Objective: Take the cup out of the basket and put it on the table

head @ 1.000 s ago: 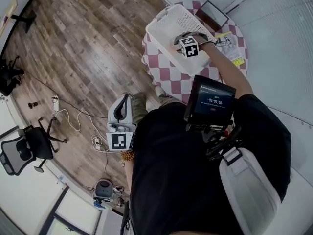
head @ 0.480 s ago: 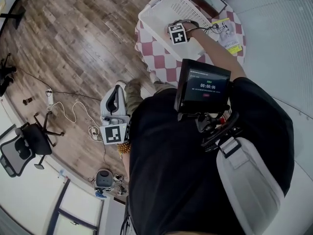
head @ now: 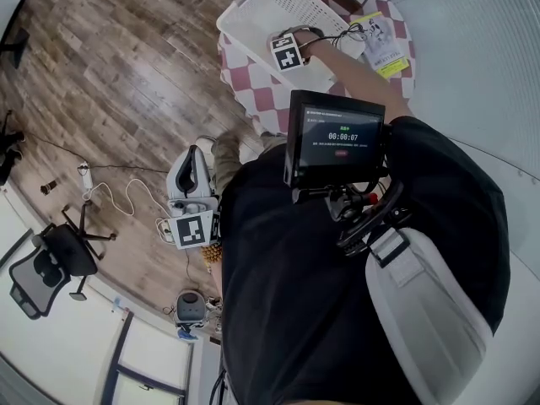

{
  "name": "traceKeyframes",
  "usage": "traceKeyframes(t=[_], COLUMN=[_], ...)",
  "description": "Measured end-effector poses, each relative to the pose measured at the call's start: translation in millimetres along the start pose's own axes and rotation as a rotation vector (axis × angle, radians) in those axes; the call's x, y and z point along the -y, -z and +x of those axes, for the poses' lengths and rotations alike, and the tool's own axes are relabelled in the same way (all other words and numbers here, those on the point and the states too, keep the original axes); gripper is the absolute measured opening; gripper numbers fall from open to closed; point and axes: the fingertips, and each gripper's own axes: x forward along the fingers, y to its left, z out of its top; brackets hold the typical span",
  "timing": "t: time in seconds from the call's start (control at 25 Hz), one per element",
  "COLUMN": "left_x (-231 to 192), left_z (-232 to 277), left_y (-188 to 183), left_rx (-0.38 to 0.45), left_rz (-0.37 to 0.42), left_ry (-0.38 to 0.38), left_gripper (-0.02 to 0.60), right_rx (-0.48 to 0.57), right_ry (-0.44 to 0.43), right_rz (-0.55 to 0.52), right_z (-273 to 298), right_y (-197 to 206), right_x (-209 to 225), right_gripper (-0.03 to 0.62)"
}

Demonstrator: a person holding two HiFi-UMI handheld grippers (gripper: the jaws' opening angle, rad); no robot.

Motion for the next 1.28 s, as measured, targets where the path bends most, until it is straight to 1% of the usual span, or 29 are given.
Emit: traceKeyframes(t=[0.2, 0.28, 0.4, 0.52, 0.72, 0.88, 1.04, 1.28], left_x=[-1, -1, -1, -2, -5, -10, -11, -28], left_z=[0, -1, -3, -2, 3, 9, 24, 28], left_y=[6, 6, 2, 4, 4, 9, -9, -8], left_rx=[-0.013, -0.016, -0.004, -0.011, 0.002, -0.034, 0.030, 0.023], left_rz=[0.019, 0.012, 0.009, 0.024, 0.021, 0.027, 0.024, 0.061], left_ry=[-0.002, -0.002, 0.010, 0.020, 0.045, 0.064, 0.132, 0.229], left_gripper=[0.006, 0.006, 0.006, 0.006, 0.006, 0.006, 0.006, 0.006], right_rx=[-0.005, -0.009, -0.007, -0.002, 0.036, 0.073, 0.100, 0.129], right_ry=[0.019, 0.033, 0.042, 0.058, 0.109, 0.154, 0.221, 0.353], right_rz=[0.010, 0.013, 0.025, 0.042, 0.090, 0.130, 0.183, 0.272], right_z=[-1, -3, -11, -17, -35, -54, -81, -132], right_y=[1, 2, 1, 1, 0, -2, 1, 2], right_x=[4, 5, 5, 8, 19, 30, 43, 54], right_gripper=[0.053, 0.039, 0.034, 0.030, 0.028, 0.026, 0.026, 0.026])
